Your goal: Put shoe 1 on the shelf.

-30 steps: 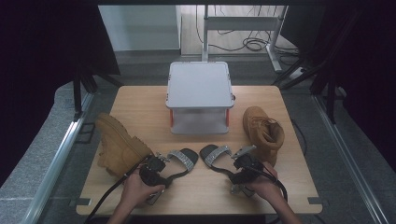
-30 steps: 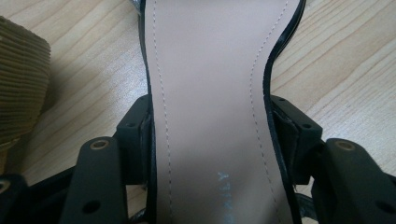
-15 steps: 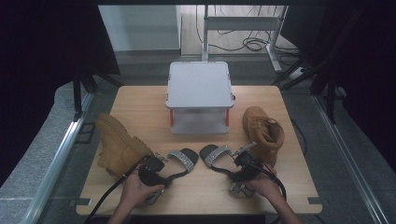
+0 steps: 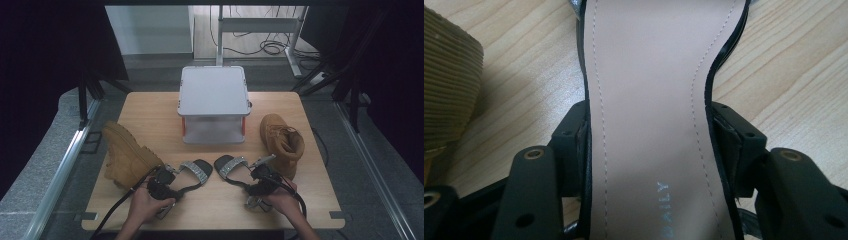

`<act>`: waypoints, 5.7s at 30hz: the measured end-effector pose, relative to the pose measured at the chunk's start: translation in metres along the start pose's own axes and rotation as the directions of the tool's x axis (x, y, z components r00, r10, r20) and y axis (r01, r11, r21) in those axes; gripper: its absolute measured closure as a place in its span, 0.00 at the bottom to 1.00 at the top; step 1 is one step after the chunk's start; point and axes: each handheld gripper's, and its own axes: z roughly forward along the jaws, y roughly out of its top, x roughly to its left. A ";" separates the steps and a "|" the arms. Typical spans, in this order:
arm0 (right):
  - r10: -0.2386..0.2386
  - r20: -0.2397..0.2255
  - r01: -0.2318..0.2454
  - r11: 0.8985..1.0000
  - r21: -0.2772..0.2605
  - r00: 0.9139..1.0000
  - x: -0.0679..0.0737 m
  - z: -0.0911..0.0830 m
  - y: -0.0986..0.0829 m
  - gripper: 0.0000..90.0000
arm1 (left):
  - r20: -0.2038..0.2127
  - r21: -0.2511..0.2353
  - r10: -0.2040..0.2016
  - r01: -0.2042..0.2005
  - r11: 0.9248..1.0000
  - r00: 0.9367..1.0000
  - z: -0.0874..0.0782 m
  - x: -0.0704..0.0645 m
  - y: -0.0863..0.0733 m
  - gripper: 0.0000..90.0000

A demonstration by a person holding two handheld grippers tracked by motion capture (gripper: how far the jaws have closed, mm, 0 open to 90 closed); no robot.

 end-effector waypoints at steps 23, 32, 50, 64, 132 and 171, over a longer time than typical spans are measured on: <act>0.114 0.009 -0.113 0.986 -0.123 0.993 0.007 -0.023 -0.005 0.47 | 0.021 -0.101 -0.055 0.057 0.993 0.998 -0.020 0.007 -0.005 0.46; 0.149 0.007 -0.147 0.978 -0.145 0.989 0.005 -0.025 -0.006 0.47 | 0.035 -0.132 -0.091 0.095 0.987 0.995 -0.022 0.008 -0.003 0.46; 0.262 0.020 -0.251 0.942 -0.223 0.965 0.005 -0.026 0.003 0.47 | 0.015 -0.225 -0.168 0.167 0.960 0.986 -0.024 0.000 0.016 0.46; 0.309 0.049 -0.288 0.926 -0.245 0.950 0.005 -0.019 0.015 0.47 | -0.001 -0.268 -0.205 0.197 0.943 0.979 -0.023 0.004 0.032 0.46; 0.536 0.100 -0.486 0.818 -0.308 0.838 -0.025 0.059 0.125 0.46 | -0.007 -0.352 -0.452 0.421 0.836 0.892 0.042 0.055 0.133 0.47; 0.475 0.022 -0.433 0.820 -0.373 0.880 -0.026 0.038 0.116 0.29 | 0.044 -0.372 -0.370 0.359 0.856 0.928 0.023 0.046 0.134 0.23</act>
